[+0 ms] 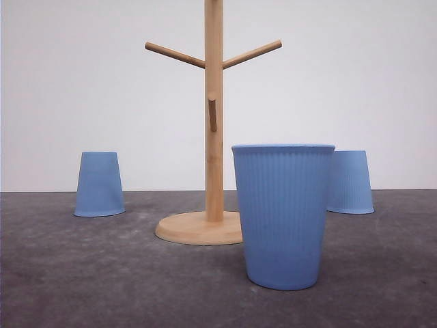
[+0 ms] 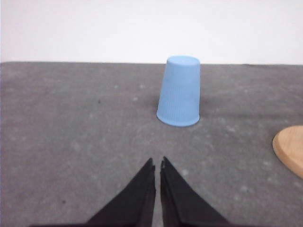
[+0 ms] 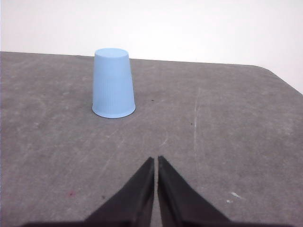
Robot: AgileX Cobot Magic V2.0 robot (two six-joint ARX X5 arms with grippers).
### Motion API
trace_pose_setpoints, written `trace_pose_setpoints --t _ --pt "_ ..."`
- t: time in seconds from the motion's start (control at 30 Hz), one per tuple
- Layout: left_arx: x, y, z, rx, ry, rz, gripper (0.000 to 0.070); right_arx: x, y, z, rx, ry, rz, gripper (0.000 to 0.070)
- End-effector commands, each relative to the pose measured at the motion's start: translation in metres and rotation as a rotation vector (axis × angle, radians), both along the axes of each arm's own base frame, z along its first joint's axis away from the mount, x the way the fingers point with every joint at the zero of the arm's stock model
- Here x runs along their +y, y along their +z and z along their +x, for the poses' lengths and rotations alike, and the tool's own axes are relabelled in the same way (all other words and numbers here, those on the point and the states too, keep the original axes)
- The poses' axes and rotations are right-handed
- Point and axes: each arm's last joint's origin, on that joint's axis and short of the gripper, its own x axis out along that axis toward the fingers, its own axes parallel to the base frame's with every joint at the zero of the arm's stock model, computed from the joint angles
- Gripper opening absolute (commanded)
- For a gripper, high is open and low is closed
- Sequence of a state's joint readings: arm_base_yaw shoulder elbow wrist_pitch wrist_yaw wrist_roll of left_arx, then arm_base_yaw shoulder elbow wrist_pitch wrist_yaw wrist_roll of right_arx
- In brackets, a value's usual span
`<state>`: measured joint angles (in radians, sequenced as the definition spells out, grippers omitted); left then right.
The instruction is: Place three cups
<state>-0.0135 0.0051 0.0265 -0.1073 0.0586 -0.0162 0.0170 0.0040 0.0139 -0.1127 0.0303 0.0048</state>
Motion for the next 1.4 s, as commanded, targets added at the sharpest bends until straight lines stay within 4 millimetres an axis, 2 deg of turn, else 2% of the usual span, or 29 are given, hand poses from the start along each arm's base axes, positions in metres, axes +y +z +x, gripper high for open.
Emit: trace_pose_setpoints --t 0.0,0.2,0.37,0.47,0.6,0.83,1.0,1.17,1.37 --pt "0.0 -0.002 0.001 -0.012 -0.002 -0.004 0.0 0.0 0.003 0.0 -0.03 -0.004 0.012 0.0009" --pt "0.0 0.0 0.001 -0.029 -0.001 -0.023 0.0 0.0 0.013 0.0 -0.131 0.006 0.042 0.0009" --pt "0.0 0.009 0.001 -0.108 0.005 -0.255 0.0 0.0 0.02 0.0 -0.208 0.003 0.23 0.0009" --pt "0.0 0.024 -0.002 -0.166 -0.005 -0.39 0.0001 0.0 0.033 -0.003 -0.257 0.011 0.285 0.0007" --pt "0.001 0.054 -0.01 -0.194 0.001 -0.426 0.0004 0.0 0.058 -0.011 -0.218 0.003 0.334 0.0007" --pt "0.001 0.11 -0.029 0.017 0.052 -0.386 0.0004 0.0 0.107 -0.024 -0.061 -0.015 0.322 0.0007" --pt "0.001 0.134 -0.03 0.235 0.076 -0.322 0.0004 0.002 0.132 -0.022 0.088 0.049 0.24 0.0007" --pt "-0.002 0.145 -0.018 0.385 -0.006 -0.263 0.0003 0.006 0.139 -0.008 0.242 0.193 0.158 0.0007" --pt "-0.006 0.147 0.003 0.495 -0.153 -0.209 0.0003 0.013 0.132 0.011 0.354 0.353 0.135 0.0007"
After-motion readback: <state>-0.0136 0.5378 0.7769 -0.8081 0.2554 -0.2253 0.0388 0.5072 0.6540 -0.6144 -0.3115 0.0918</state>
